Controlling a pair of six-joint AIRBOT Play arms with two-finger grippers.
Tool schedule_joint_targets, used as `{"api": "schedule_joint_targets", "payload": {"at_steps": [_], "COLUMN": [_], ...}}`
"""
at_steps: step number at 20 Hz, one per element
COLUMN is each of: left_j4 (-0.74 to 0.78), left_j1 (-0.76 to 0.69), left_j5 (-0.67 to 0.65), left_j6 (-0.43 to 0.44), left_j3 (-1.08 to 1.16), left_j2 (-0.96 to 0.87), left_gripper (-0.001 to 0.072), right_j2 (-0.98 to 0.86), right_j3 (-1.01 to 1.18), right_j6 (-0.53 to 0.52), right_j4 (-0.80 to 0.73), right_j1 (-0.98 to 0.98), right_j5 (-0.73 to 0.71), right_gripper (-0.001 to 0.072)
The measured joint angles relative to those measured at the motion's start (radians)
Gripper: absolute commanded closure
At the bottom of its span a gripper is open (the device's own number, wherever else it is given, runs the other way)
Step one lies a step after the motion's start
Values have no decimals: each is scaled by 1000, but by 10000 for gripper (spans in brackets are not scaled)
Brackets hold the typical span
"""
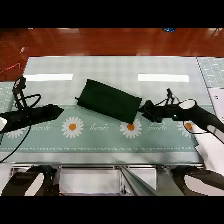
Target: Fold the shirts.
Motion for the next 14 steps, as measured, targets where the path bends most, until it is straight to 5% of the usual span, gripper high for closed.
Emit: {"api": "schedule_joint_targets", "payload": {"at_steps": [4,6,10,14], "left_j4": [0,-1,-1,-1], "left_j1": [0,0,0,0], "left_j5": [-3,-6,-8,-10], "left_j6": [-8,-15,-20,-23], "left_j3": [0,0,0,0], "left_j2": [0,0,0,0], "left_gripper": [685,685,685,685], "right_j2": [-142,-209,-294,-314], "right_j3": [93,166,355,643], "right_j6": [-126,-152,-181,-65], "right_j4": [141,156,148,-23], "right_j1": [39,77,150,181], "right_j5": [63,76,138,218], "right_gripper": [349,695,690,691]}}
